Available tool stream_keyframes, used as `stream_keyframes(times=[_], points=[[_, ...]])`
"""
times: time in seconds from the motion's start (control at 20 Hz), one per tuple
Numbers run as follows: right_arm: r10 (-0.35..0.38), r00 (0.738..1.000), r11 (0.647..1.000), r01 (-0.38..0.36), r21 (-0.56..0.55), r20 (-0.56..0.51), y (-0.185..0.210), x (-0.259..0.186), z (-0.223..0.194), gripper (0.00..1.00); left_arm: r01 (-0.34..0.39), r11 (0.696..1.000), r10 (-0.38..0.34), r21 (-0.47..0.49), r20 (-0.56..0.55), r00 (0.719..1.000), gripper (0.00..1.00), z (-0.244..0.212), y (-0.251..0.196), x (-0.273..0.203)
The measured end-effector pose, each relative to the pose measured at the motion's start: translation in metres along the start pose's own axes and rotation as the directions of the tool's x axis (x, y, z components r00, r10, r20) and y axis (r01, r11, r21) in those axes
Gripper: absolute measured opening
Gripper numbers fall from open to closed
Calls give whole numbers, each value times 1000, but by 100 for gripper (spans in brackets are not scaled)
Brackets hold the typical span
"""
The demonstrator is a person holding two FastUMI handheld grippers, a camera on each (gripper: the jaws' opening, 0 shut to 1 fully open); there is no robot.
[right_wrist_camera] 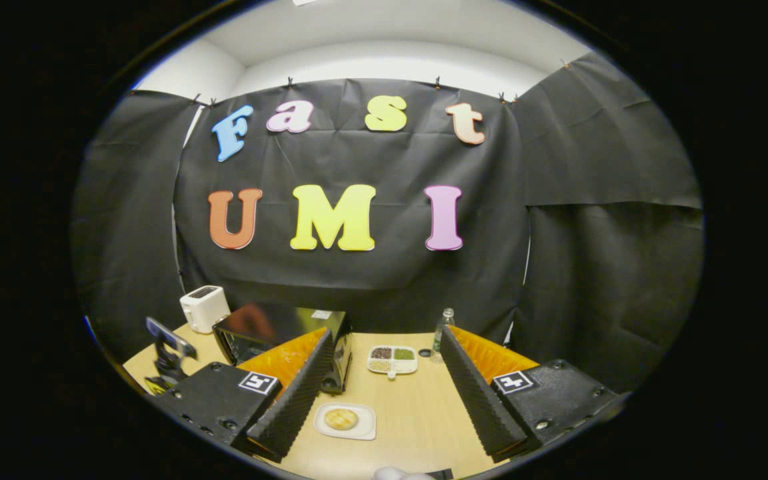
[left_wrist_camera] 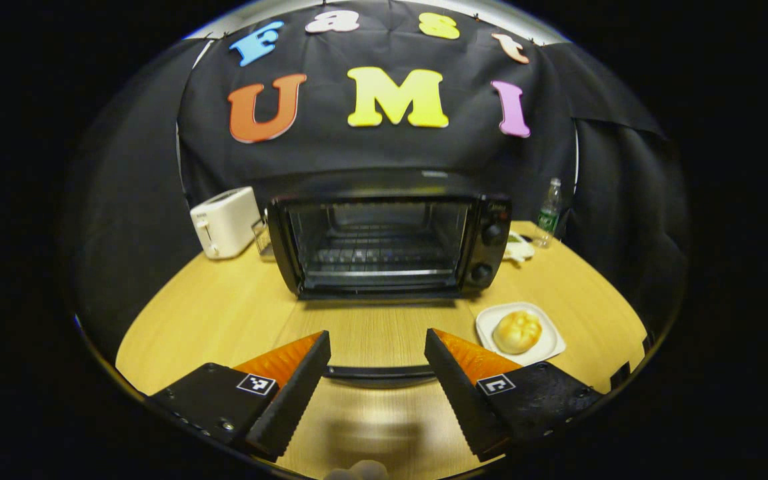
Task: Open the electric oven with the left hand, put the food in, and close the electric oven.
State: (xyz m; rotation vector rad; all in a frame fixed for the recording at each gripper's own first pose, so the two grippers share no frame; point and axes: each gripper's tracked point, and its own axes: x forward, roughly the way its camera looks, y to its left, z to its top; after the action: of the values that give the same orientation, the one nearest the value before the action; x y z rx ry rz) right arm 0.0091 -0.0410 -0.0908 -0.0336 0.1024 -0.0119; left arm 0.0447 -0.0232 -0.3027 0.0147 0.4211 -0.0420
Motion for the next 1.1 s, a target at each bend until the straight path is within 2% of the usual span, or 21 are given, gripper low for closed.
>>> stream_keyframes(times=[0.1, 0.25, 0.5, 0.75, 0.9, 1.1], points=[[8, 1000, 1000, -8, -23, 6, 5, 4, -14, 100, -6, 1000, 4, 19, 99, 995, 94, 44, 6, -24], [38, 998, 999, -40, -33, -41, 19, 8, -50, 100, -18, 1000, 15, 11, 211, 977, 93, 101, 13, -59], [78, 979, 997, -81, -11, -189, 44, 19, -137, 100, -24, 1000, 24, -5, 329, 944, 93, 170, 22, -115], [79, 940, 996, -90, -20, -332, 65, 42, -227, 100, -39, 999, 43, -17, 357, 933, 93, 196, 26, -140], [98, 921, 993, -116, -26, -378, 81, 58, -264, 100, -49, 998, 55, -26, 352, 934, 93, 197, 31, -145], [96, 891, 995, -104, 6, -443, 93, 84, -308, 100, -62, 997, 70, -35, 349, 934, 93, 202, 35, -147]])
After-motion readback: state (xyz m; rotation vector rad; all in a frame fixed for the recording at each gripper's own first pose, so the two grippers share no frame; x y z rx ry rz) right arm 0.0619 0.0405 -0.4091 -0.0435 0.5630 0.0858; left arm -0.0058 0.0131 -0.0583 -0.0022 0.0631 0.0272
